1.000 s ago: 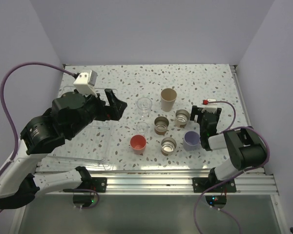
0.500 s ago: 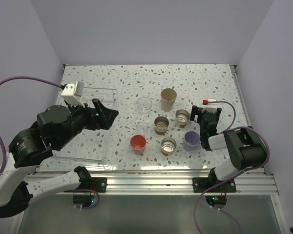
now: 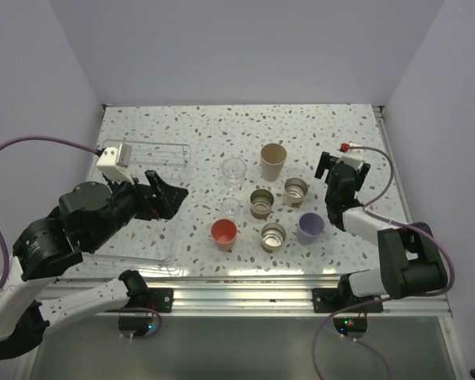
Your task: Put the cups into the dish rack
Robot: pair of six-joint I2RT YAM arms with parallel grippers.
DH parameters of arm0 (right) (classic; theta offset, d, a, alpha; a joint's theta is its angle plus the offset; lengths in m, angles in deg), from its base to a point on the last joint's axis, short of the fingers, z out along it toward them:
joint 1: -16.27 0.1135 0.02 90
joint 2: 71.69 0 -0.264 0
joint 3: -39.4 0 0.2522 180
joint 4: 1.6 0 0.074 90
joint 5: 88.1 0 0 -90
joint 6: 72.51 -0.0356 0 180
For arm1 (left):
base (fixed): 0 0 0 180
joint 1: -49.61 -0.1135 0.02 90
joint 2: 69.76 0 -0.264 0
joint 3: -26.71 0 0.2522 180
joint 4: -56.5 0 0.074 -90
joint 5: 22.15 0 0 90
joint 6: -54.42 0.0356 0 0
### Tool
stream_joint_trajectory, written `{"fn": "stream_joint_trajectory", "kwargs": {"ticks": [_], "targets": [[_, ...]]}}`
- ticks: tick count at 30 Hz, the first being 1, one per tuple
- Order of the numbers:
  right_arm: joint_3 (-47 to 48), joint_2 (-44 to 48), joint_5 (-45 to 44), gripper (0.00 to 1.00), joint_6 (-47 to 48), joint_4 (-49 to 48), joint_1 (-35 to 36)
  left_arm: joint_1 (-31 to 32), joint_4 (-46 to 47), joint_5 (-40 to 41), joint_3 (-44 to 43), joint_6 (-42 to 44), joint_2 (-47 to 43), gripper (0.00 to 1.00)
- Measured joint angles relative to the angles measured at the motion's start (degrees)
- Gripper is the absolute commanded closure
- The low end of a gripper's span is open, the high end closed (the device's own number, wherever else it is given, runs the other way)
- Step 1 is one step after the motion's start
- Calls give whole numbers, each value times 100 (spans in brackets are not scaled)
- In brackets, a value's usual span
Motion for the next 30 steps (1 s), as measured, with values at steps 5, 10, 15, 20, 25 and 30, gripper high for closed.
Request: {"fn": "stream_joint_trajectory", "kwargs": {"ticks": [5,10,15,20,25,30], "targets": [[1475,529,-164,2,-544,2002,-13,0,-28,-2,76,-39,85,0],[2955,820,225,2,-874,3766,-26,0,-114,-20,96,28,479,0],[3665,1119,1137,2,-1172,5189,-26,0,-105,-122,234,251,1141,1],[3875,1180,2041,9,-1475,6363,-13,0,-48,-254,422,479,1589,1],[3663,1217,2601,13,-1834,7149,372,0,153,-393,487,590,1650,1],[3338,1241,2839,17,-2061,7431,1078,0,293,-514,597,682,1657,1]]}}
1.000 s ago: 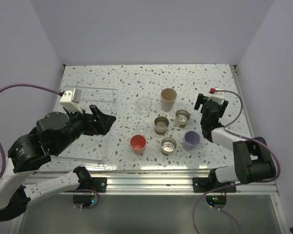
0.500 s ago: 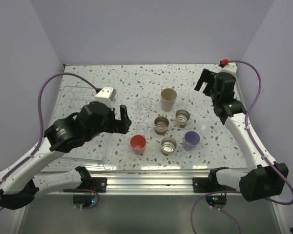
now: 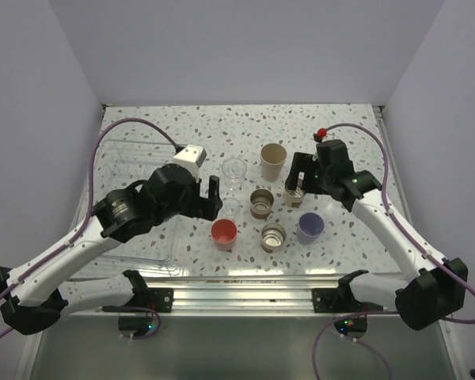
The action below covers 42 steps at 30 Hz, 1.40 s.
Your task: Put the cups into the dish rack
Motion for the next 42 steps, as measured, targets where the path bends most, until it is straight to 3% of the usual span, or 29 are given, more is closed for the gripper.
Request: {"fn": "stream_joint_trajectory", "kwargs": {"ticks": [5,12,21,31,38,42], "targets": [[0,-424,28,26,-26,-24,11,0,17,-15,61,2,-63,1],[0,-1303,35,31,-17,-199,59,0,-55,4,251,-151,-426,2],[114,-1733,-7,40,-11,-372,188,0,-254,70,455,-417,-815,2],[216,-2227,-389,66,63,-420,256,0,-409,81,481,-442,-732,2],[424,-2286,-621,100,173,-369,256,0,-409,109,481,-415,-592,2],[562,-2286,-763,100,225,-229,256,0,-409,111,476,-400,-535,1]]}}
